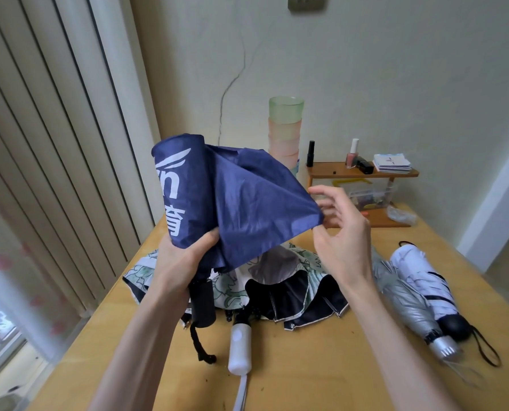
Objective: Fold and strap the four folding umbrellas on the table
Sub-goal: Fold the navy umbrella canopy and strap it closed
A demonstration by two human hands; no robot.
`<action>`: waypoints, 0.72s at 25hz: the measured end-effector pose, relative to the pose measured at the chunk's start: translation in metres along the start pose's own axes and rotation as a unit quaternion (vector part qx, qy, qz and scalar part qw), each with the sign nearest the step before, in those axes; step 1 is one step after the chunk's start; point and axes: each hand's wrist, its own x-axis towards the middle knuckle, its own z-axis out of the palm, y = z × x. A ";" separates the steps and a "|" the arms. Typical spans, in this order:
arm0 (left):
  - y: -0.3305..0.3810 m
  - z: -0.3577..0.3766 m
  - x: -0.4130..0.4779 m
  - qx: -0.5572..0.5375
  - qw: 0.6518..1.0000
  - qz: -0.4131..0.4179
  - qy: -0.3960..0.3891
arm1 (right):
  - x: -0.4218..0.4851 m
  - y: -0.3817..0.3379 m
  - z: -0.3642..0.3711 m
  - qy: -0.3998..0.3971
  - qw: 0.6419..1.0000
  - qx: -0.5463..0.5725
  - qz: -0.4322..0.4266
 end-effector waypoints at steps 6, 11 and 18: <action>0.000 -0.004 0.001 0.031 0.999 0.022 0.025 | 0.009 -0.001 -0.017 -0.127 0.990 -0.051 -0.038; 0.004 -0.021 -0.001 0.186 0.976 0.083 -0.074 | 0.011 -0.012 -0.034 -0.342 0.938 0.006 0.059; 0.009 -0.020 -0.011 0.262 0.941 0.052 -0.208 | 0.008 -0.030 -0.009 -0.147 0.981 0.127 0.015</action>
